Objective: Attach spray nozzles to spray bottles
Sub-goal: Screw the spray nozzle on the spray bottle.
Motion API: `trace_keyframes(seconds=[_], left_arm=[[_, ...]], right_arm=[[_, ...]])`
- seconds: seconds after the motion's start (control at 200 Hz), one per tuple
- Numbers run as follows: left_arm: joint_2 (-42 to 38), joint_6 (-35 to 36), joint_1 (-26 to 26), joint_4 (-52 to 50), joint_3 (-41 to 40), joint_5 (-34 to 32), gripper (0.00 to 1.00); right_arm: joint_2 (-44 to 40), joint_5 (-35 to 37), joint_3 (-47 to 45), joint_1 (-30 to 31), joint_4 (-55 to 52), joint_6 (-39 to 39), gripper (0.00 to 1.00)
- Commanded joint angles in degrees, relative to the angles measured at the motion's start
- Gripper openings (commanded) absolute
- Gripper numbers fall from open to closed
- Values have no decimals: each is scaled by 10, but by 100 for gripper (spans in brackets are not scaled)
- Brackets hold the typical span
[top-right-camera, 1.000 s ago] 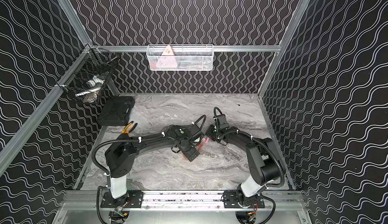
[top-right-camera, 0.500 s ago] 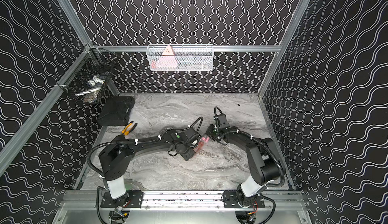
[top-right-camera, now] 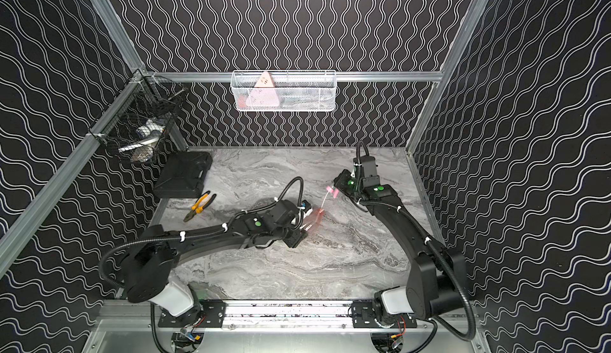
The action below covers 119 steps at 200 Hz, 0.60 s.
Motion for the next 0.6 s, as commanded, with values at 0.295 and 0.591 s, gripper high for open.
trace_keyframes(seconds=[0.295, 0.591], left_arm=[[-18, -95, 70, 425, -104, 152, 51], [-5, -109, 78, 470, -116, 188, 52]], right_arm=[[-45, -37, 54, 6, -70, -77, 17], [-15, -29, 74, 56, -68, -114, 18]])
